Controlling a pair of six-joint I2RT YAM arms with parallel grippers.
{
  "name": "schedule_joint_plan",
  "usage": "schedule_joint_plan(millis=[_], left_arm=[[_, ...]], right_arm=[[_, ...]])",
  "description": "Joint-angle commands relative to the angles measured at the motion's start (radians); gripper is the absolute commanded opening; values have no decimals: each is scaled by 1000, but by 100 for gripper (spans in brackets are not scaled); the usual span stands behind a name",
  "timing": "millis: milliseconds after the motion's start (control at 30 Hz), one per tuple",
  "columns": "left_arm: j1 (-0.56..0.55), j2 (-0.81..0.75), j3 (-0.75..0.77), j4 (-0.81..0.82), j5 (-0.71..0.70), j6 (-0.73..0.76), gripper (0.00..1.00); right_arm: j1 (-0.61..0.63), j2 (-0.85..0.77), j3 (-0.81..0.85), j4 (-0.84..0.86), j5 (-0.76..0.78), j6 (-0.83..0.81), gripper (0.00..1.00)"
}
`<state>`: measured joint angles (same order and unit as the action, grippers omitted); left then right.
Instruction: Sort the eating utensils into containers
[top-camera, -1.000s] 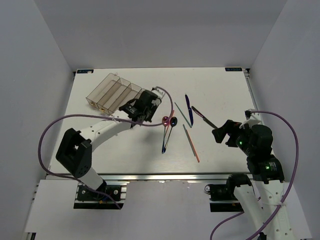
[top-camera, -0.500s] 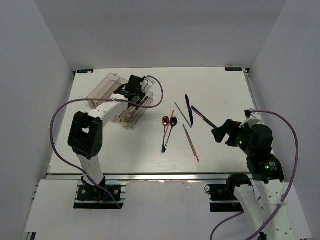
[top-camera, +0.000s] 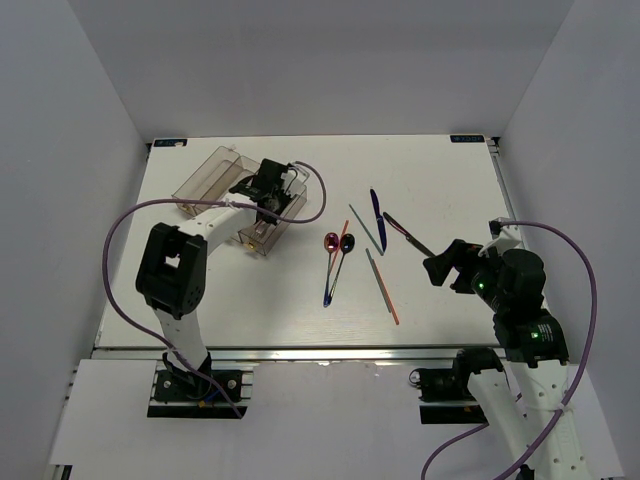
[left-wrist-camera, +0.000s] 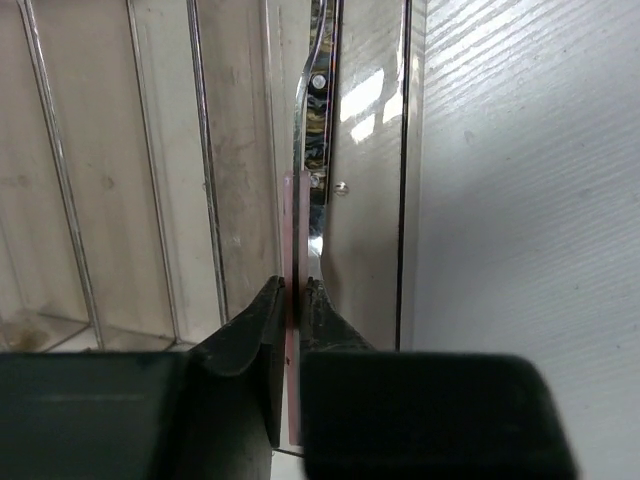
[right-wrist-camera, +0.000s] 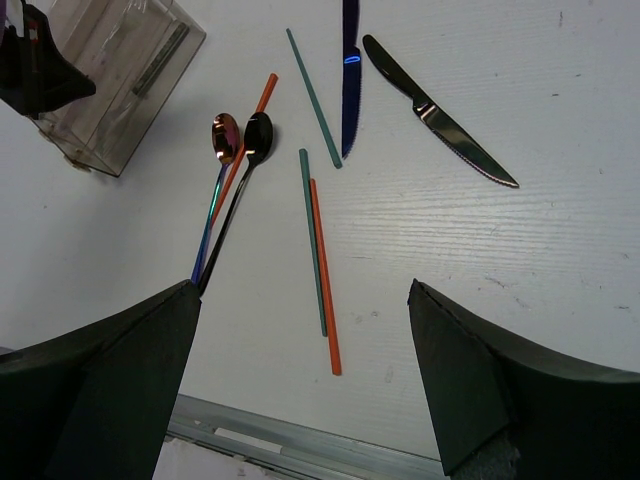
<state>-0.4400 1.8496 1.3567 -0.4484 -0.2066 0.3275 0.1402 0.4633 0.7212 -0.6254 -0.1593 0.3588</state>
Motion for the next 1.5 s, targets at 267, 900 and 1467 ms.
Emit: schedule_joint_plan(millis=[267,900,1467], left_arm=[[7,-164,10,42,45,-65,60],[-457,-268,-240,217,-264,-856,61],[-486,-176,-392,318,-166,-926,54]], right_arm=[[10,-9,-8,38,21,-3,89],[18,-11,-12,38,30,-1,89],[18,-23,-16,38,33,0,89]])
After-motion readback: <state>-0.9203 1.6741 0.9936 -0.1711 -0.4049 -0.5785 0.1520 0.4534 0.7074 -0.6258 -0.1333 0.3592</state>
